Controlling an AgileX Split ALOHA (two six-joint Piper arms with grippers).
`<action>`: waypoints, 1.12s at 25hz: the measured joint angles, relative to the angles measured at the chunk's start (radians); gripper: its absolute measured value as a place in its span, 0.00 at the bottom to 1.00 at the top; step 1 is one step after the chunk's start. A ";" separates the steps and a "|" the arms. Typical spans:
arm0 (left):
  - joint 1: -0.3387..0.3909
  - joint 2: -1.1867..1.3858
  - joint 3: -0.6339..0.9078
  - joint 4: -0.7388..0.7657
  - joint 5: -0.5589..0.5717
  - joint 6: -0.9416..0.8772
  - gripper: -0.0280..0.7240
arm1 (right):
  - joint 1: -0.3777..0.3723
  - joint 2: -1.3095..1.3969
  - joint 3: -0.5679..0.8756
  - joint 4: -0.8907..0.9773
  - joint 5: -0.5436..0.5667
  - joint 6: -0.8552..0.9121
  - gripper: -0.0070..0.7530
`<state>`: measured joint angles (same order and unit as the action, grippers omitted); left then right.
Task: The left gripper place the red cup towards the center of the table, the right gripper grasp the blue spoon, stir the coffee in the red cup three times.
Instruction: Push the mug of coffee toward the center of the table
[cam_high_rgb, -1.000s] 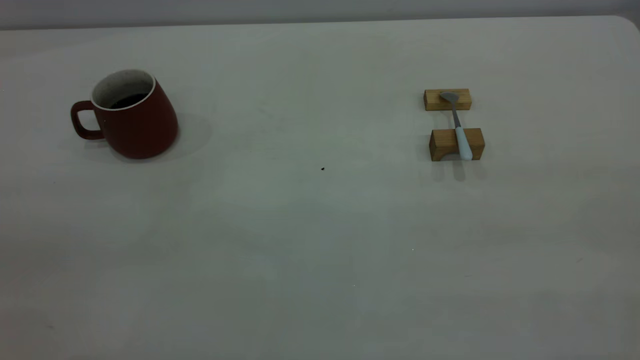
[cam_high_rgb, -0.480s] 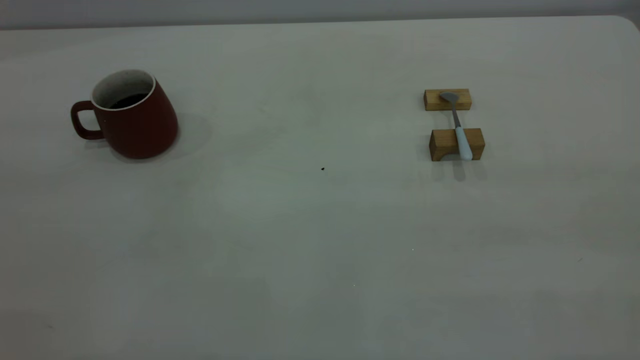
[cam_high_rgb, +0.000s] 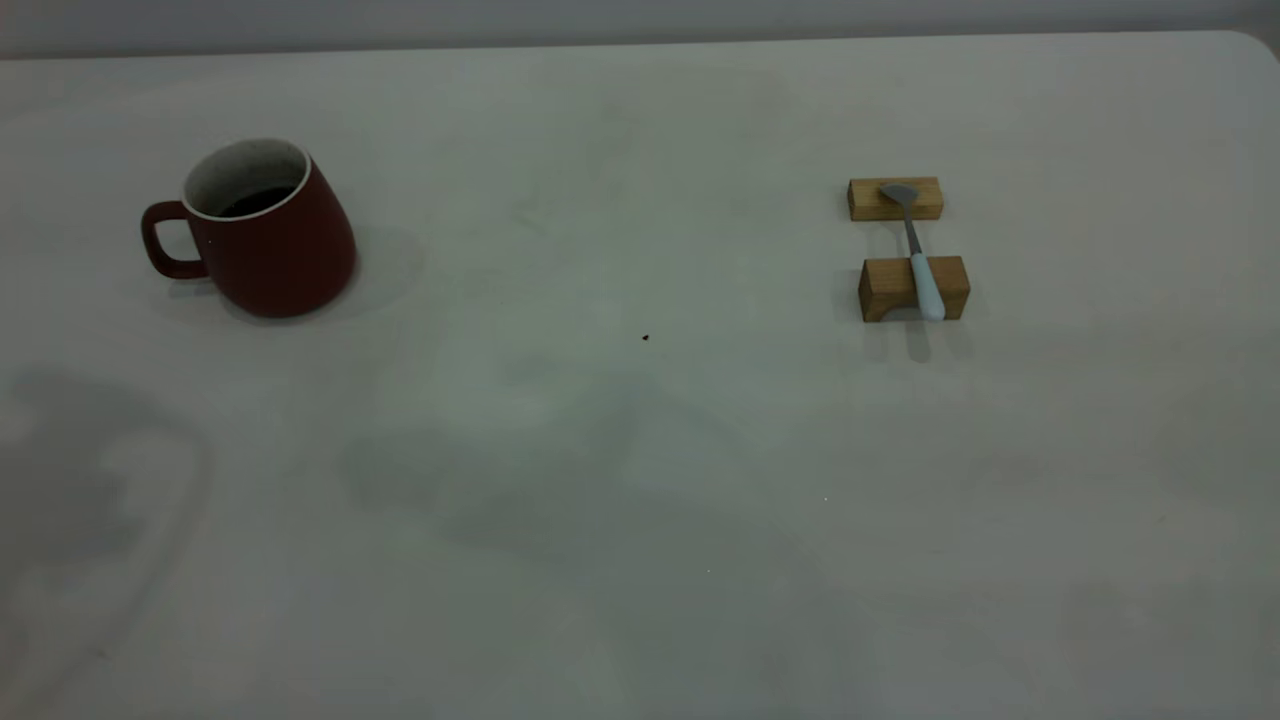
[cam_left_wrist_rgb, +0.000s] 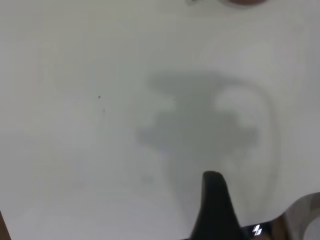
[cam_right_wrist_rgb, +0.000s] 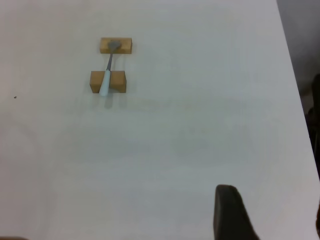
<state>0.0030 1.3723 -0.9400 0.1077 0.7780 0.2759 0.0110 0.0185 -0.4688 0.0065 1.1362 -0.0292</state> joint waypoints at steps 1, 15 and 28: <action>0.000 0.054 -0.029 -0.001 0.005 0.026 0.83 | 0.000 0.000 0.000 0.000 0.000 0.000 0.59; 0.000 0.582 -0.365 0.038 -0.001 0.487 0.83 | 0.000 0.000 0.000 0.000 0.000 0.000 0.59; -0.023 0.860 -0.514 0.084 -0.097 0.655 0.83 | 0.000 0.000 0.000 0.000 0.000 0.000 0.59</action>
<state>-0.0203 2.2325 -1.4539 0.1915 0.6811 0.9313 0.0110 0.0185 -0.4688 0.0065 1.1362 -0.0292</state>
